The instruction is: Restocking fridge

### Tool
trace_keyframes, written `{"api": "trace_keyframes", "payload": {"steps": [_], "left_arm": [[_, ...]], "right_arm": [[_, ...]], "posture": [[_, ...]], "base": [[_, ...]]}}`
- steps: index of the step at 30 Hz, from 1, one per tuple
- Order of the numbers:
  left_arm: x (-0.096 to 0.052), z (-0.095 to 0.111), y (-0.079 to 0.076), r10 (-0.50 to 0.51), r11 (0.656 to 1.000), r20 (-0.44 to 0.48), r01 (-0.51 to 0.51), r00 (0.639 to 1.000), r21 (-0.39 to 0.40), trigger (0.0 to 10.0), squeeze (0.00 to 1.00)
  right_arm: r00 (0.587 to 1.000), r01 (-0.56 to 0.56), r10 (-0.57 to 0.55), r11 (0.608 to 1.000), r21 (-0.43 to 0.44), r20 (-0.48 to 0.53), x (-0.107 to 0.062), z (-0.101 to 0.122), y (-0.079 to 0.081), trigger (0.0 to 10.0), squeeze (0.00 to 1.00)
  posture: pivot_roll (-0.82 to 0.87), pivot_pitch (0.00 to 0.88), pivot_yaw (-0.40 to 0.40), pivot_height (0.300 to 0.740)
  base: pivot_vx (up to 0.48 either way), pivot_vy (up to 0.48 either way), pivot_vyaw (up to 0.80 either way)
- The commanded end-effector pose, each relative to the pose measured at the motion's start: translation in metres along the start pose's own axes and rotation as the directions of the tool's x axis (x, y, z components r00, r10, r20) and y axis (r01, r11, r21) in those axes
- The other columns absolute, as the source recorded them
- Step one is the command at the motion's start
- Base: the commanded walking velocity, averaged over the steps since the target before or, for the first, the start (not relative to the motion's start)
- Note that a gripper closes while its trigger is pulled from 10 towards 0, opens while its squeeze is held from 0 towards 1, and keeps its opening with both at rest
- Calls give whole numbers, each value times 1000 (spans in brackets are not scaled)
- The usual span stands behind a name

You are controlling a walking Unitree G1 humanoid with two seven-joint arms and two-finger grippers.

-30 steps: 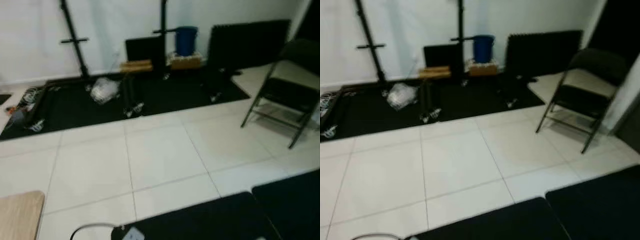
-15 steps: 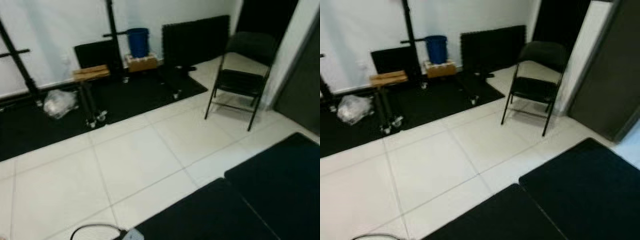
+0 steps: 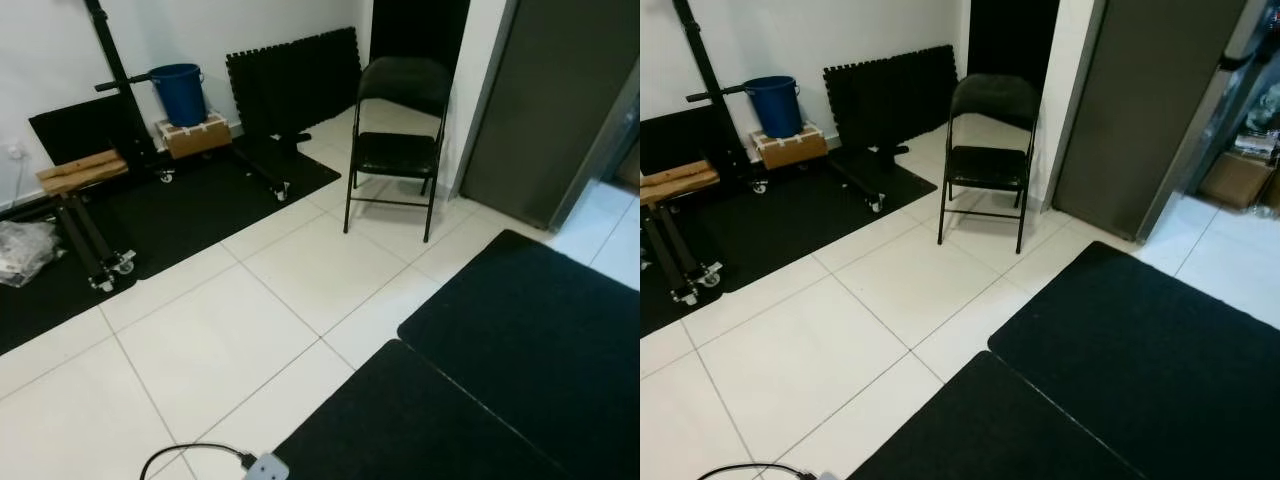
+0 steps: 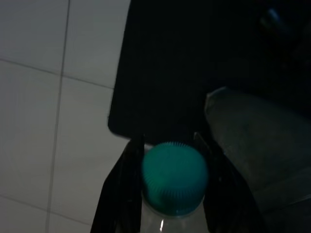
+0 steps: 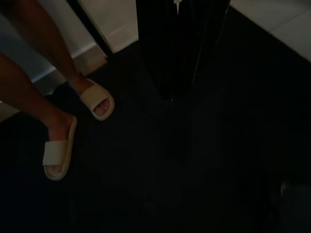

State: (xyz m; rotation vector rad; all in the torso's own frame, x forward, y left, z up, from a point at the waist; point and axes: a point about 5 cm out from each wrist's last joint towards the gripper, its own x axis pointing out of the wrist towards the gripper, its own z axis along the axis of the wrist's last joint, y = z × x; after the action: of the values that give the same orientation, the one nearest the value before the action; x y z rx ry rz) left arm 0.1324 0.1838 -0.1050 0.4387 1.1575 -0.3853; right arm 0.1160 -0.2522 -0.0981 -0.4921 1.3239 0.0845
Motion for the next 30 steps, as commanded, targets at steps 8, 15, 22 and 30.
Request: {"api": "trace_keyframes", "payload": {"steps": [8,15,22,30], "left_arm": [[-1,-12,-1,-10,1000,-43,10,999,-2,10000,0],[-1,-10,-2,-11,1000,-39,11,999,-7,10000,0],[0,-4,-4,-18,1000,-33,18,999,-24,10000,0],[1,-1,-4,-18,999,-27,17,999,-32,10000,0]], "right_arm": [[1000,-10,10,1000,6,-7,0,1,4,10000,0],[1000,-11,11,1000,4,-4,0,3,5,10000,0],[1000,-9,9,1000,3,-6,0,1,3,10000,0],[1000,-6,6,1000,0,-10,0,-2,0,10000,0]], "posture": [[13,0,-1,740],[12,0,-1,740],[12,0,-6,740],[14,0,-9,740]], "base": [[0,0,-763],[0,0,-763],[0,0,-763],[0,0,-762]]}}
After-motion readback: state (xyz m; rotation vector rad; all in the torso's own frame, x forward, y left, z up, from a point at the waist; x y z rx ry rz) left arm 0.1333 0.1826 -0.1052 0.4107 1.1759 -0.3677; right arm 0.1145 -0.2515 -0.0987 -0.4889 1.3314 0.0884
